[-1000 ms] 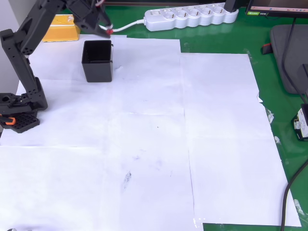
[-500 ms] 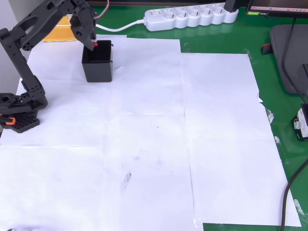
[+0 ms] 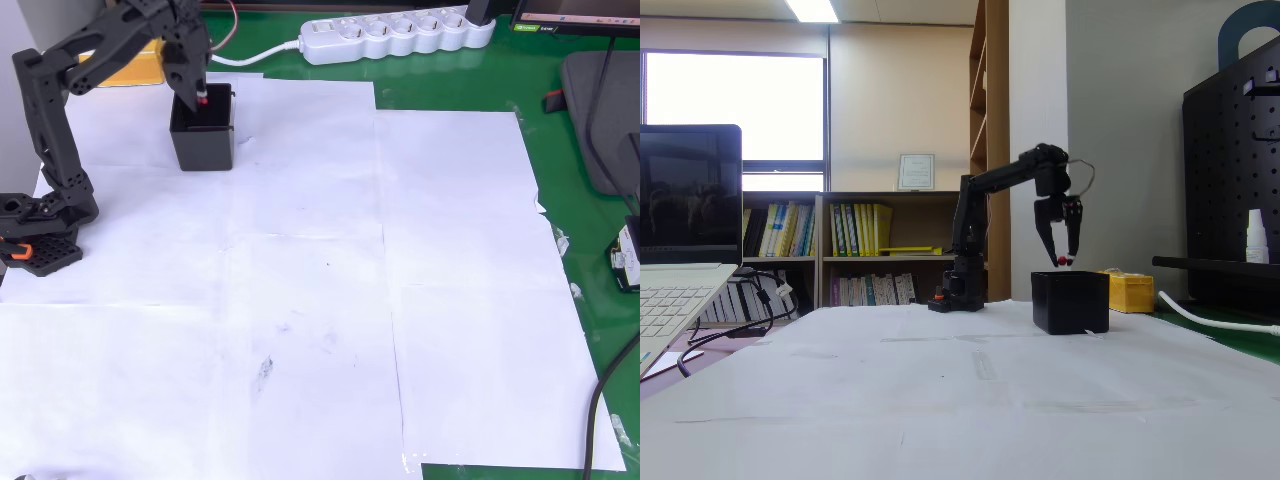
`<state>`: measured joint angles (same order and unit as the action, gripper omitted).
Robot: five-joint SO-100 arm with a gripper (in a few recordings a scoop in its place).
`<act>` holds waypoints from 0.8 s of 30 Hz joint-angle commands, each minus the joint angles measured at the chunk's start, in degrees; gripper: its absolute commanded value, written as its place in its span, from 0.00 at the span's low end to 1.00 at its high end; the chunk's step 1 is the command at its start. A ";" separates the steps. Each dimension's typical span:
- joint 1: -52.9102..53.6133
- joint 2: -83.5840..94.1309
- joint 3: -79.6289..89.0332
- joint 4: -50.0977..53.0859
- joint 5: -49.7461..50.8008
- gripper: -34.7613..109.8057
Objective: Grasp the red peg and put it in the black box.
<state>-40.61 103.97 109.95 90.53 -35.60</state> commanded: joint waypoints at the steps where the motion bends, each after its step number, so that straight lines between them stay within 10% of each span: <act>1: -1.41 -0.53 0.26 -1.41 -0.26 0.24; 24: -1.76 0.44 1.23 -1.14 1.58 0.42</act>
<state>-42.01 105.29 108.19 88.68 -34.01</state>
